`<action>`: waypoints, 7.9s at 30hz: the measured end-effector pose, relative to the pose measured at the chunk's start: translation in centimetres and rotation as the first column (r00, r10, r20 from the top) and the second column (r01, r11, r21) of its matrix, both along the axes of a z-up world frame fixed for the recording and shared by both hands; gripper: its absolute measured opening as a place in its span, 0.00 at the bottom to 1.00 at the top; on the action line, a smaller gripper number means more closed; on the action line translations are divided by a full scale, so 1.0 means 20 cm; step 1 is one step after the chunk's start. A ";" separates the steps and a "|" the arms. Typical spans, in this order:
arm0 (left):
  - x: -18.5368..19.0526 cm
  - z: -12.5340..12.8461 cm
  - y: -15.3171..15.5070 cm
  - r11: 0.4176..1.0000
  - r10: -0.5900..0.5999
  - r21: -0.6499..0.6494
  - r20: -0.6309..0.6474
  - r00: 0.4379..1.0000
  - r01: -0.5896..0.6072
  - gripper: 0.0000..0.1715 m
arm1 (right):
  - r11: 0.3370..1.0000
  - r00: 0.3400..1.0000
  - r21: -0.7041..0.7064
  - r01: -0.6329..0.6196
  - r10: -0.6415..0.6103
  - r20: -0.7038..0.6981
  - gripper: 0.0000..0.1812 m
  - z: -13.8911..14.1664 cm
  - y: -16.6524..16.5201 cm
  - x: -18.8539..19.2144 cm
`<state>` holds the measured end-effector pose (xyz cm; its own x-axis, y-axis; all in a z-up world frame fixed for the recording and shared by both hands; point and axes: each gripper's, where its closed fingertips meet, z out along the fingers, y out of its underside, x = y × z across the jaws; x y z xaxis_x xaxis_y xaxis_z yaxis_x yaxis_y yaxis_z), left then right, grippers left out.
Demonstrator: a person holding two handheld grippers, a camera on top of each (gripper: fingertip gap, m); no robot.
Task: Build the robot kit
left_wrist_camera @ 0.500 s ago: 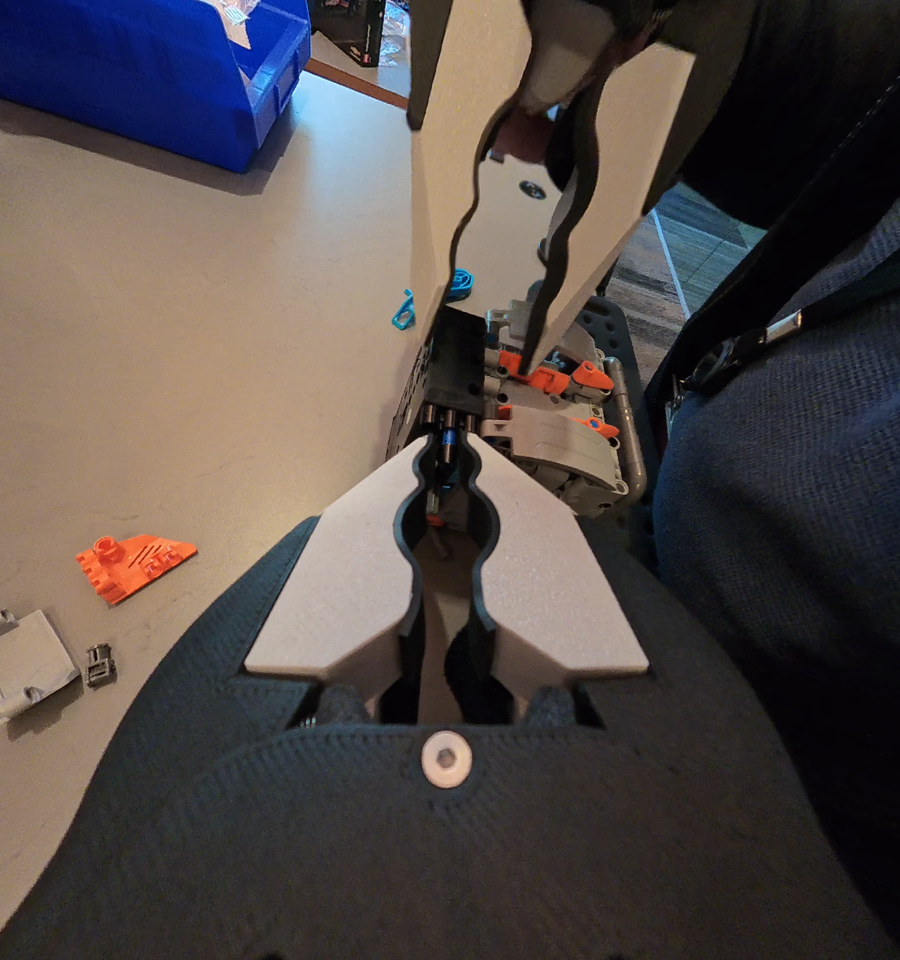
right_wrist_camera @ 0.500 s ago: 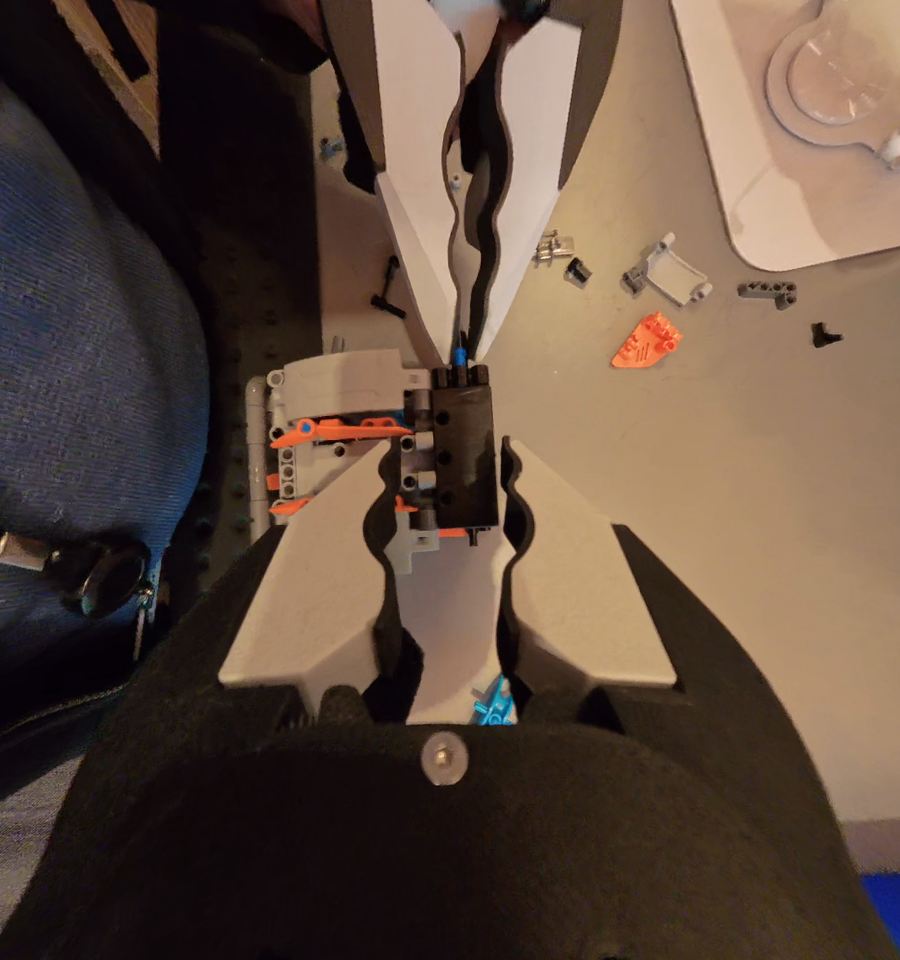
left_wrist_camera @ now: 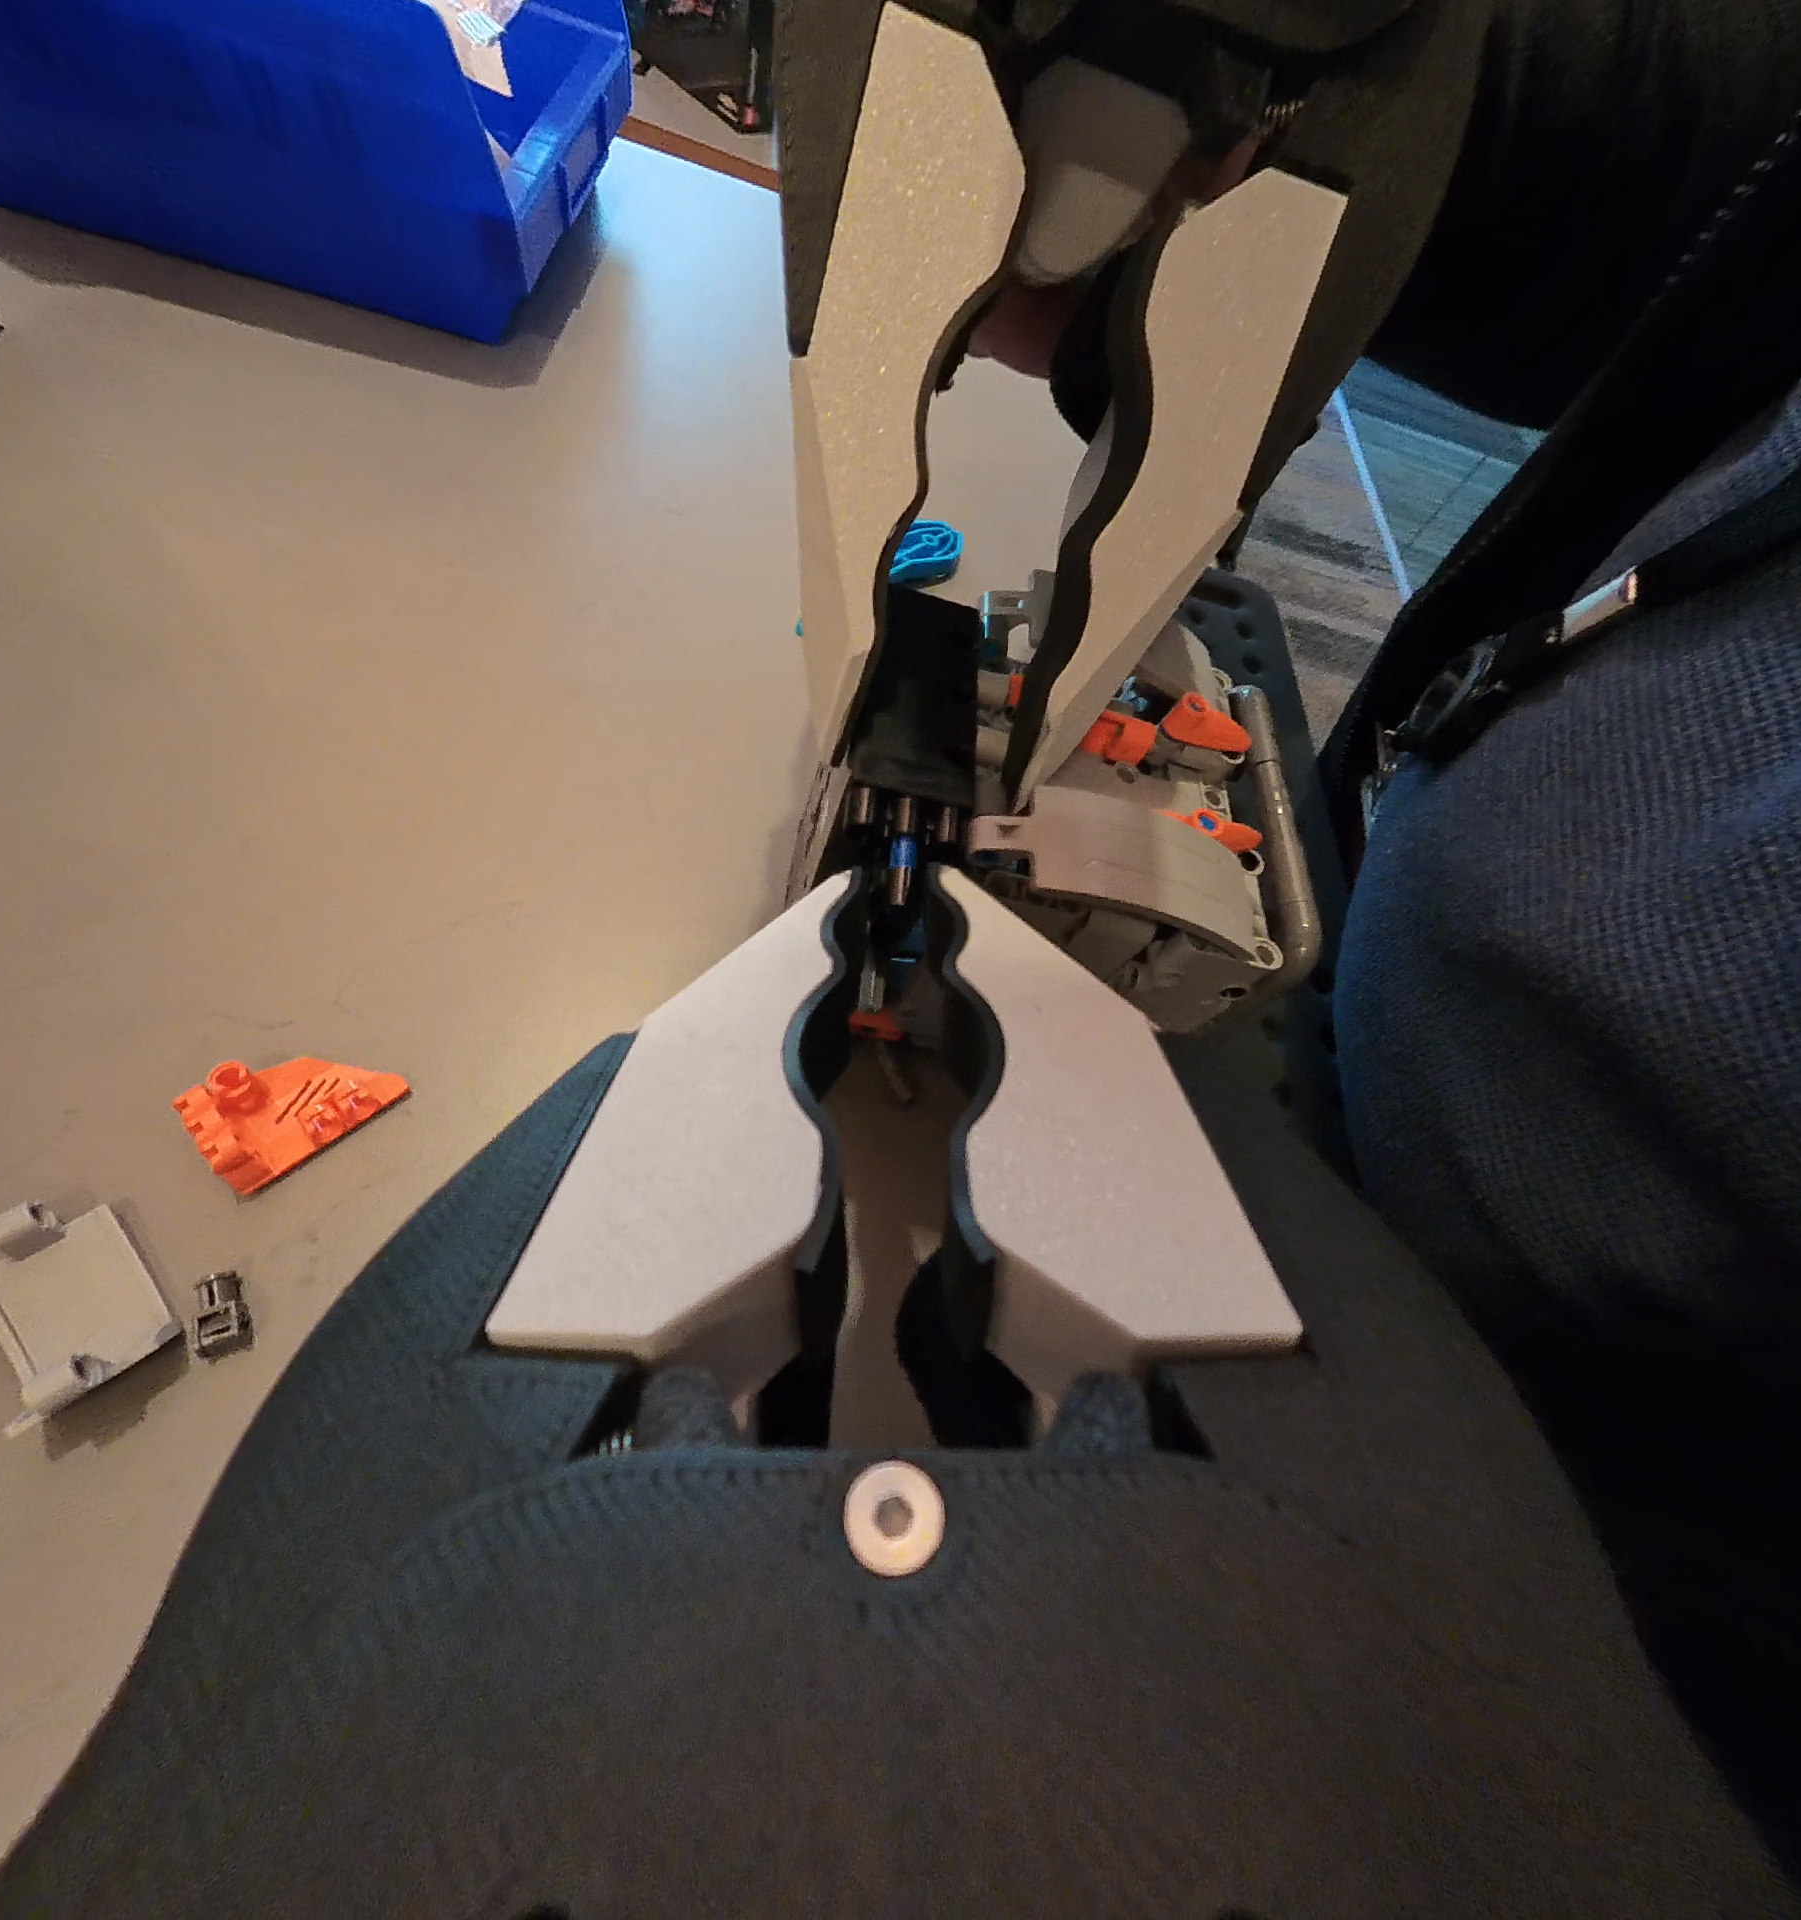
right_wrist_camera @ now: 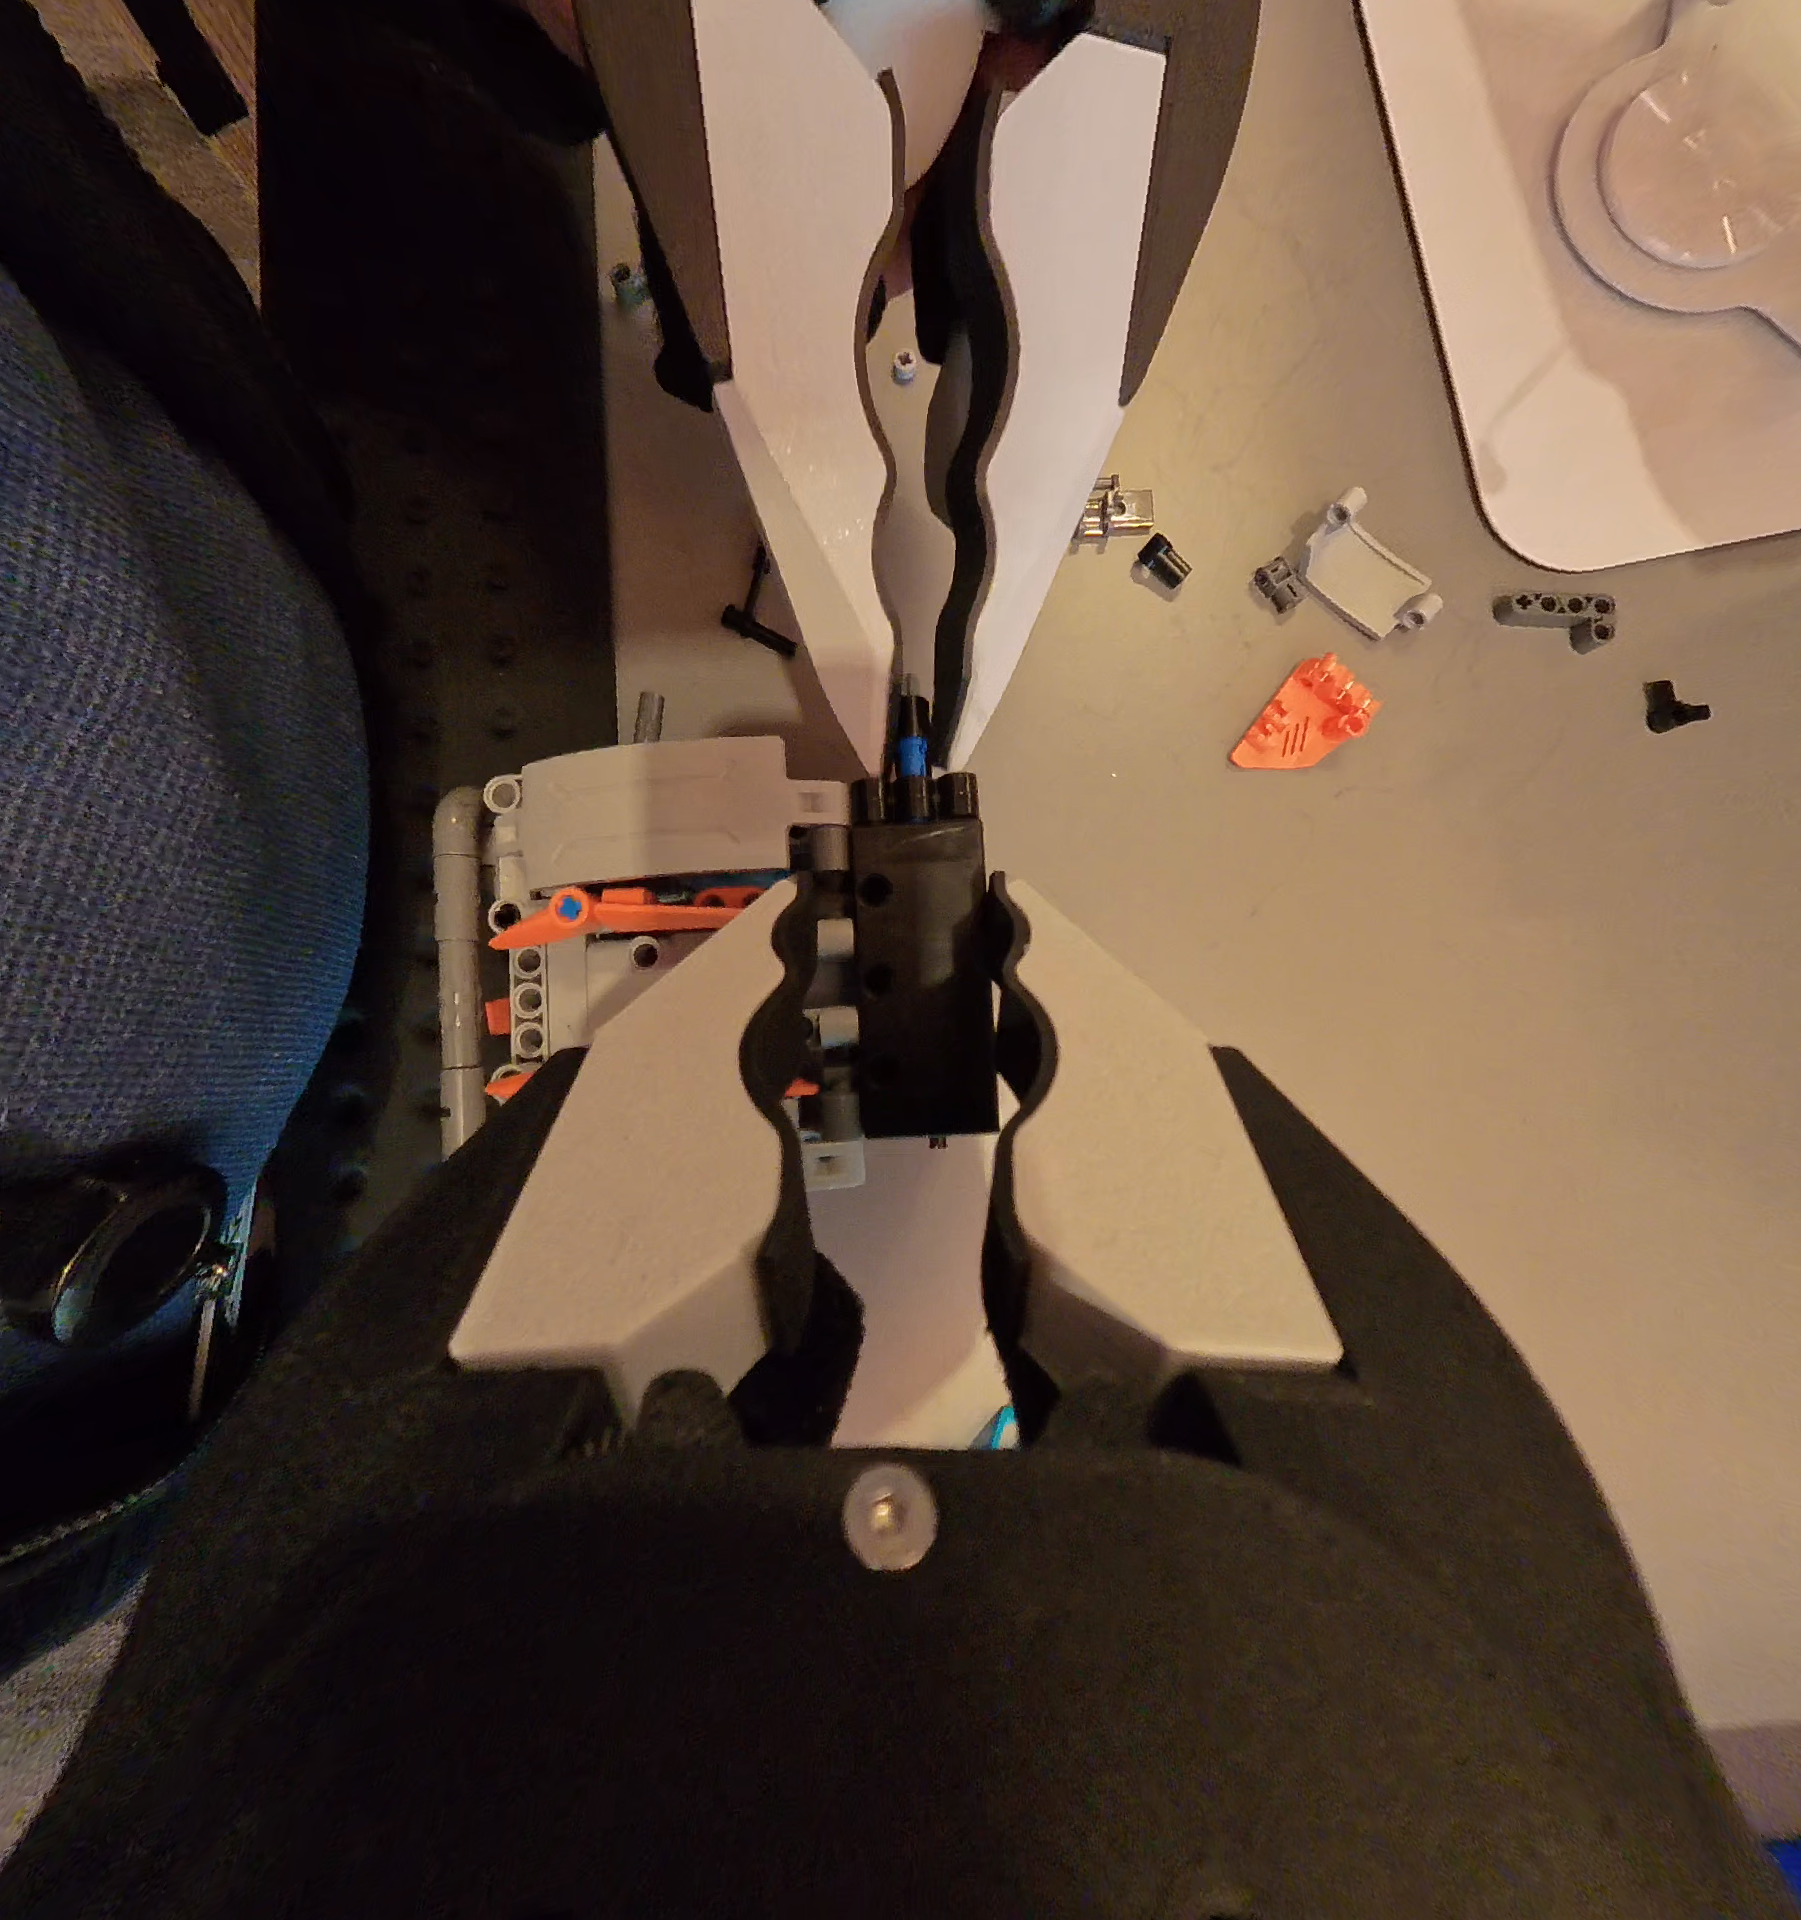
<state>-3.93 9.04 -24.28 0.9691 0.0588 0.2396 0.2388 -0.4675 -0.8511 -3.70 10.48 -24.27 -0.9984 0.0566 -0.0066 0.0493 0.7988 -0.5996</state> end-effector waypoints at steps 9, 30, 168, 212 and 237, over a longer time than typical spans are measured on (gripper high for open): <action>-0.01 -0.01 0.01 0.999 0.027 -0.030 -0.106 0.994 -0.030 0.04 | 1.000 1.000 -0.028 0.001 0.000 0.012 0.16 0.00 0.00 0.00; -0.01 -0.01 -0.04 0.999 0.041 -0.001 -0.094 0.995 -0.041 0.04 | 0.998 1.000 -0.061 -0.019 0.019 -0.002 0.16 0.01 0.03 0.00; -0.02 0.01 -0.04 0.997 0.057 0.053 -0.111 0.992 -0.051 0.03 | 0.986 0.981 -0.141 0.088 -0.061 0.186 0.13 0.01 0.00 -0.02; -0.02 0.00 0.00 0.995 0.095 0.021 -0.093 0.991 -0.094 0.08 | 0.977 0.985 -0.188 0.097 -0.067 0.159 0.13 0.00 0.00 -0.04; 0.01 0.00 -0.02 0.993 -0.118 -0.027 -0.105 0.987 0.116 0.07 | 0.981 0.990 -0.186 0.048 -0.022 0.139 0.13 0.00 -0.01 -0.01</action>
<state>-3.66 8.68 -24.25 0.9894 -0.0527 0.1351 0.0904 -0.5046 -0.8586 -3.98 10.28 -24.19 -0.9848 0.0767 -0.1560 0.1670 0.6683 -0.7250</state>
